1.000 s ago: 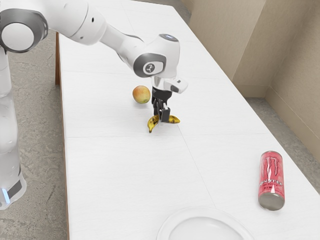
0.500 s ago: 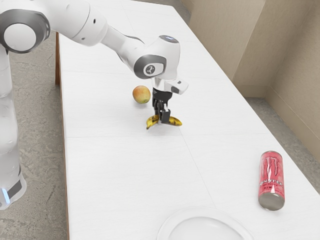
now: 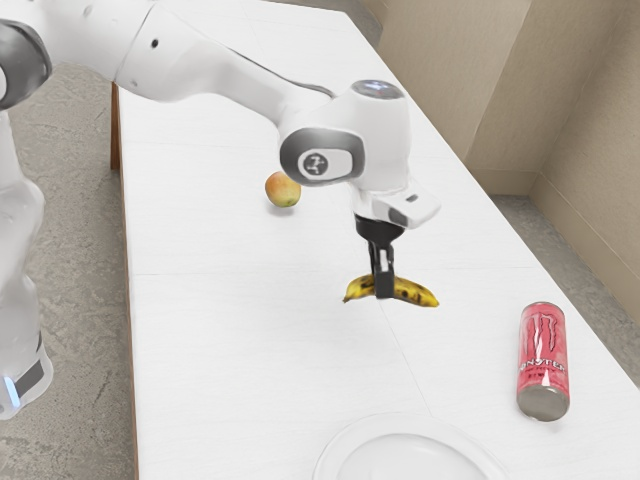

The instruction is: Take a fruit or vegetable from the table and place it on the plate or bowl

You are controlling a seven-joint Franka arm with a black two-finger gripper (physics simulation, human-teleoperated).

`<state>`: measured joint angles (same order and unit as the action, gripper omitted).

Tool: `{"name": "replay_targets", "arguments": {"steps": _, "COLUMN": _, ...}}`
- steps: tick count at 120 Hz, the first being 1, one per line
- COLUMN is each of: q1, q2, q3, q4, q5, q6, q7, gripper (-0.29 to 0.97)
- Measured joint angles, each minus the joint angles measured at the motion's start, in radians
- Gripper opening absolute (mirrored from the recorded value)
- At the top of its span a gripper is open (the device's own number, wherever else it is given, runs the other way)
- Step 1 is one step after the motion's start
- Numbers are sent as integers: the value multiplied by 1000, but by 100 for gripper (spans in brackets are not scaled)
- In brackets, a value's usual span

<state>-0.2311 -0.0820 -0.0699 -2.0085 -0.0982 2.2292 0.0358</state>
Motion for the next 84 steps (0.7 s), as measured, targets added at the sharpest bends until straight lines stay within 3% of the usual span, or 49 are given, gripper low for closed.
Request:
{"name": "replay_targets", "arguments": {"steps": 22, "q1": -230, "q2": 219, "q3": -4, "q4": 242, "q5": 0, "q6": 34, "q7": -89, "gripper": 15}}
{"name": "replay_targets", "arguments": {"steps": 49, "q1": -360, "q2": 348, "q3": -3, "q4": 333, "q5": -2, "q6": 102, "q7": -174, "gripper": 15}}
{"name": "replay_targets", "arguments": {"steps": 65, "q1": -394, "q2": 379, "q3": -3, "q4": 353, "q5": -14, "q6": 127, "q7": -208, "gripper": 46}}
{"name": "replay_targets", "arguments": {"steps": 79, "q1": -400, "q2": 376, "q3": 7, "q4": 355, "q5": -11, "q6": 158, "q7": -234, "gripper": 58}}
{"name": "replay_targets", "arguments": {"steps": 84, "q1": -410, "q2": 369, "q3": 60, "q4": 361, "q5": 8, "q6": 198, "q7": -243, "gripper": 61}}
